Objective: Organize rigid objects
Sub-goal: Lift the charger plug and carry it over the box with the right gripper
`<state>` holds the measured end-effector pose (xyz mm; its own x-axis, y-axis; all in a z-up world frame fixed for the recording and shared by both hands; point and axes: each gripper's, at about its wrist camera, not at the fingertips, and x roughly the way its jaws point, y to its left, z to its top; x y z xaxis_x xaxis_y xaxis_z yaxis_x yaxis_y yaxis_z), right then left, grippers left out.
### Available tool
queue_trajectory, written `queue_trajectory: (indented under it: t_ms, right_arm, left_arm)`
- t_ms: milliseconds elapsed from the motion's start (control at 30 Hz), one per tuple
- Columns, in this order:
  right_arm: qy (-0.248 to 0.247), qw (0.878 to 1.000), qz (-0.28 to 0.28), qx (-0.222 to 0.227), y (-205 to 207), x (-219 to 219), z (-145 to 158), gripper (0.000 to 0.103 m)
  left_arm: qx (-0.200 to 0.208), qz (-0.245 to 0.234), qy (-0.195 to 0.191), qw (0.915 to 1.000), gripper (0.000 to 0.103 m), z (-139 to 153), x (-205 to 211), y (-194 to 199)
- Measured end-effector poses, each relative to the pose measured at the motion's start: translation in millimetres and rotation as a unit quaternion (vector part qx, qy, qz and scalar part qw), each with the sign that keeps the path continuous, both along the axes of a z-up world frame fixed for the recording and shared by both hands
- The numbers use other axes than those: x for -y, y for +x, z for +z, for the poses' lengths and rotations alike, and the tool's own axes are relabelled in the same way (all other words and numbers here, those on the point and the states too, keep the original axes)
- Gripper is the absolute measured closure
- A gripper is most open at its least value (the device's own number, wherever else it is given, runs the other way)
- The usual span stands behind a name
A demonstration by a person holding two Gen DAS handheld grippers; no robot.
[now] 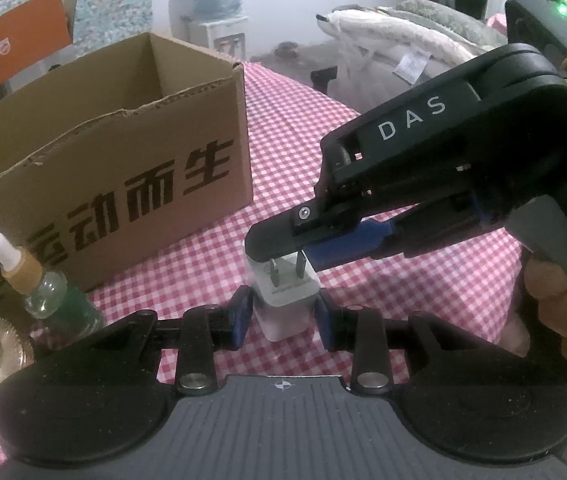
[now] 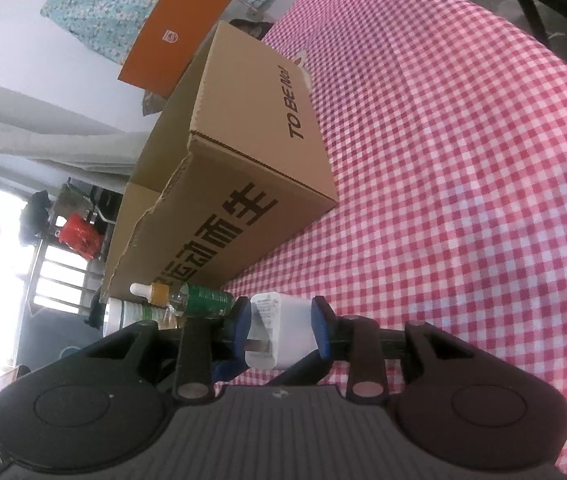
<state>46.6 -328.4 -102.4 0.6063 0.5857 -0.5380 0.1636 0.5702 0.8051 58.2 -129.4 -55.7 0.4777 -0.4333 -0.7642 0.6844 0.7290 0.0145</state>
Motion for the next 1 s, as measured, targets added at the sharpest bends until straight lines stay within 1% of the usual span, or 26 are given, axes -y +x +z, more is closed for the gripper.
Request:
queue_trajectory:
  t_ms: [300, 600, 800, 900, 1000]
  right_arm:
    - [0.013, 1.0, -0.004, -0.001, 0.5, 0.4, -7.5, 0.059]
    - [0.026, 1.0, -0.005, -0.004, -2.4, 3.6, -11.5, 0.059]
    - [0.013, 1.0, -0.004, 0.023, -9.9, -1.4, 5.1, 0.059]
    - [0.004, 0.999, 0.003, 0.04, -10.0, -9.1, 22.5, 0.059]
    - [-0.008, 0.998, 0.013, 0.066, -8.9, -17.6, 45.6, 0.059]
  left_arm:
    - [-0.005, 0.011, 0.013, 0.9998, 0.07, -7.7, 15.8, 11.2]
    - [-0.001, 0.025, 0.015, 0.9996, 0.075, -7.7, 23.2, 12.9]
    - [0.021, 0.034, 0.006, 0.9992, 0.075, 7.8, 21.2, 6.8]
    - [0.037, 0.043, -0.005, 0.9984, 0.075, 18.8, 16.9, 0.9]
    - [0.064, 0.055, -0.017, 0.9963, 0.075, 37.8, 9.9, -3.5]
